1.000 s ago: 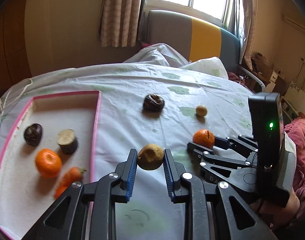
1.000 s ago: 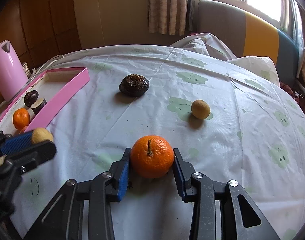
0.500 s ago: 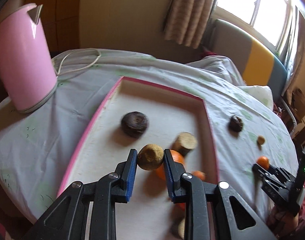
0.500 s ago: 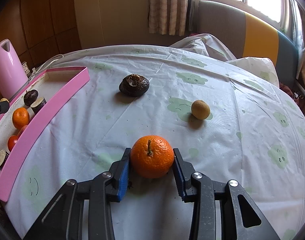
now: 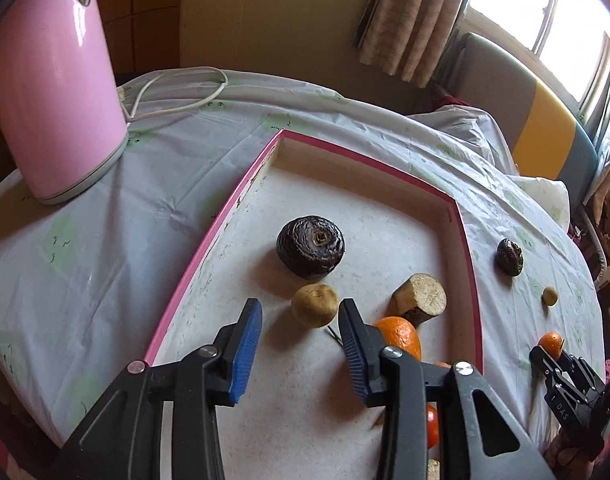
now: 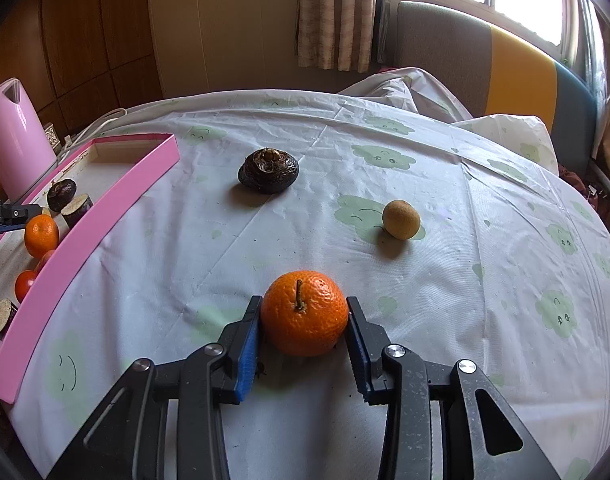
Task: Organize fruits
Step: 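Place the tan fruit in the pink tray with the left gripper while the right holds the mandarin, then lower the mandarin into the pink tray and open the right gripper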
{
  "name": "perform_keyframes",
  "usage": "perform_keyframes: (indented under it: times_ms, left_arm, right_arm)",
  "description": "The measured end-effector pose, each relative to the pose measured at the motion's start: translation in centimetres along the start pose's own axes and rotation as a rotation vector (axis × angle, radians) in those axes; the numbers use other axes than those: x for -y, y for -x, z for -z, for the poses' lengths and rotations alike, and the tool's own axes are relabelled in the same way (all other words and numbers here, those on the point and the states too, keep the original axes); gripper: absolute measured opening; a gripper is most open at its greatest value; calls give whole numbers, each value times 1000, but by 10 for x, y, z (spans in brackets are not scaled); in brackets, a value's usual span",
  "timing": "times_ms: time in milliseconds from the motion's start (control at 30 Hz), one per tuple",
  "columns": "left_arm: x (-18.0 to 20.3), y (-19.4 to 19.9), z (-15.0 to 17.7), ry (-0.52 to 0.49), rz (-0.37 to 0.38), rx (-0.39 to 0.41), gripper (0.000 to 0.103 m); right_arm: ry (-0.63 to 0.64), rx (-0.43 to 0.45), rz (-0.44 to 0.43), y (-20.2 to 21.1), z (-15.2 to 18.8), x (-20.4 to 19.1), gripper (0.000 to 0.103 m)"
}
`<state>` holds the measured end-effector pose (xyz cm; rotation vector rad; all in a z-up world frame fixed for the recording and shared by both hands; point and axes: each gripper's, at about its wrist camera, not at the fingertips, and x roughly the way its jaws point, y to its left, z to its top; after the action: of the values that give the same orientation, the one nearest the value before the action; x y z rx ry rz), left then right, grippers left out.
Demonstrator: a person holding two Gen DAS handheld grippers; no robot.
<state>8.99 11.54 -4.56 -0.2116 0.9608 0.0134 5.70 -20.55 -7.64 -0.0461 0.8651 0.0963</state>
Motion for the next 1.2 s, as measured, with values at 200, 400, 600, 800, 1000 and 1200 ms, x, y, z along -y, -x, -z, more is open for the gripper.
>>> perform_keyframes:
  times_ms: [200, 400, 600, 800, 1000, 1200]
  left_arm:
    - [2, 16, 15, 9, -22, 21, 40]
    - [8, 33, 27, -34, -18, 42, 40]
    - [12, 42, 33, -53, -1, 45, 40]
    - [8, 45, 35, -44, -3, 47, 40]
    - [1, 47, 35, -32, -15, 52, 40]
    - [-10, 55, 33, -18, -38, 87, 40]
  right_arm:
    - [1, 0, 1, 0, 0, 0, 39]
    - [5, -3, 6, 0, -1, 0, 39]
    - [25, -16, 25, 1, -3, -5, 39]
    - [31, -16, -74, 11, -4, -29, 38]
    - [103, 19, -223, 31, -15, -80, 38]
    - [179, 15, -358, 40, -28, -131, 38]
